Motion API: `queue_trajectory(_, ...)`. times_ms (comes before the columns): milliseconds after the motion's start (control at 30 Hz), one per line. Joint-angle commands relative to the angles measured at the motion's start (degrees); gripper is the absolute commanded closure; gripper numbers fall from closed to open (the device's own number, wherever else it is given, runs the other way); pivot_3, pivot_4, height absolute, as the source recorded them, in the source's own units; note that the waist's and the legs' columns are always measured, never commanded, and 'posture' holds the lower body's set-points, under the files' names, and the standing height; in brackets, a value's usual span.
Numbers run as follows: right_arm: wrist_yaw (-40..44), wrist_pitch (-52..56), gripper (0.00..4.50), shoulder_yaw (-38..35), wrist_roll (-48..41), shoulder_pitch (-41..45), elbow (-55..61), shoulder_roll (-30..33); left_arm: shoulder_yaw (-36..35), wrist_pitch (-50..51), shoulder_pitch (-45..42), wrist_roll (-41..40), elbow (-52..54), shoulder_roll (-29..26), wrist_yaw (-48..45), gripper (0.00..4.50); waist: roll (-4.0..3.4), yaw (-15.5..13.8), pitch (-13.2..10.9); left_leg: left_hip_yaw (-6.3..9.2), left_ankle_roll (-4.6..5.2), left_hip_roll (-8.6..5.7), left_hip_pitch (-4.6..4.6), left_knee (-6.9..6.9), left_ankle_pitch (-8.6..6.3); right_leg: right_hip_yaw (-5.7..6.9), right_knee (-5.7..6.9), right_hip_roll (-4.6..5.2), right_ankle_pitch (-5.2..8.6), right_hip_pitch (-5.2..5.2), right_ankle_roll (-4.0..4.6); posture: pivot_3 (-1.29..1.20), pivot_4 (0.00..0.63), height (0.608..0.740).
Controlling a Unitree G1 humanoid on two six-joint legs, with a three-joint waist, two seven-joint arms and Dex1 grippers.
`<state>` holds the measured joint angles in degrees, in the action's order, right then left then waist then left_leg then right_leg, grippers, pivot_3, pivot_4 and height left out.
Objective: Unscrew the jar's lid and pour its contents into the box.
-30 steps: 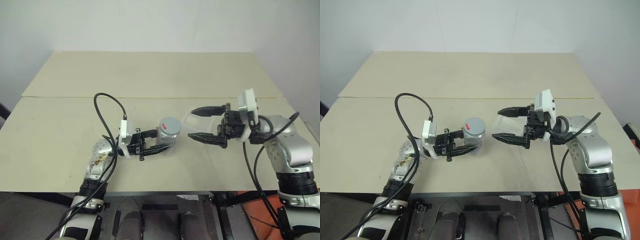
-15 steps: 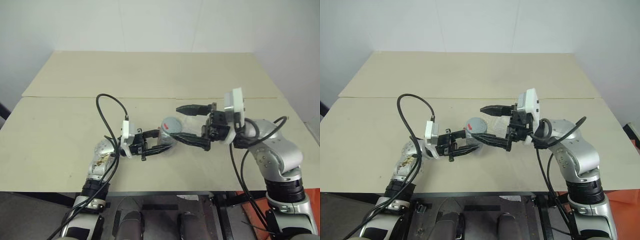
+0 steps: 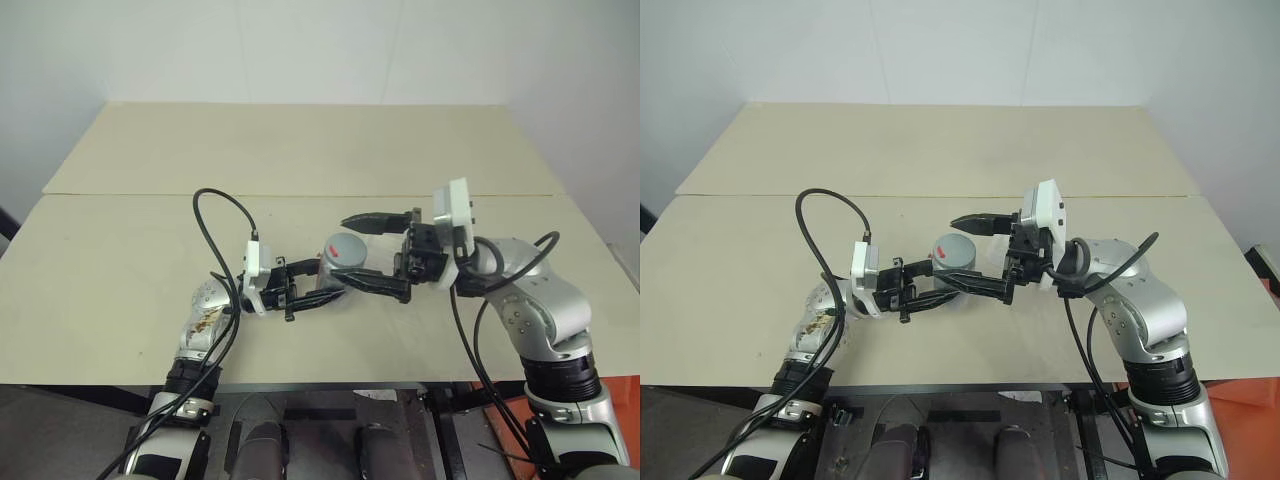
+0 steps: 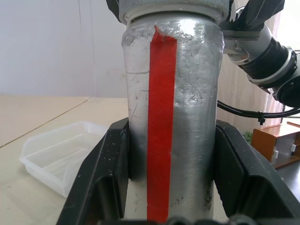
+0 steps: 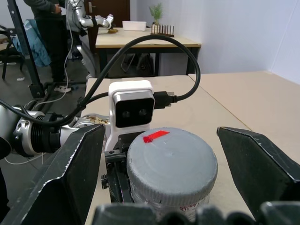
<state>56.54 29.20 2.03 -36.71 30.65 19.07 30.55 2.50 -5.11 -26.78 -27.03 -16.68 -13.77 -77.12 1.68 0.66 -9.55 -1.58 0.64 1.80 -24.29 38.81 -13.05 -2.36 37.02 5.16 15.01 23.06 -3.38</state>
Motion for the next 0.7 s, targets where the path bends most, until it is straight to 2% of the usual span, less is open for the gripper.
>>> queue_trajectory(33,-0.26,0.04,0.06,0.11,-0.08,0.87,0.8,0.03,0.27,-1.41,-0.04,-0.04,1.67,0.21,0.02,2.37,0.0,0.0,0.0,0.0,0.0,0.0,0.0,0.0,0.0,0.0,0.0,0.0,0.0,0.0,0.0,0.0,0.15,0.74)
queue_trajectory(600,-2.38,1.7,0.06,0.11,-0.69,1.12,0.39,0.04,0.35,-1.65,-0.23,0.36,1.15,-0.01,-0.15,2.37,0.0,0.01,0.0,-0.01,0.0,0.0,0.0,0.0,0.0,0.0,0.0,0.0,0.0,0.0,0.0,0.0,0.15,0.74)
queue_trajectory(700,-2.94,1.78,0.64,-0.11,-0.76,1.15,0.1,-0.15,0.38,-1.8,-0.32,0.59,1.05,-0.03,-0.04,2.37,0.0,0.01,0.0,-0.01,0.0,0.0,0.0,0.0,0.0,0.0,0.0,0.0,0.0,0.0,0.0,0.0,0.15,0.74)
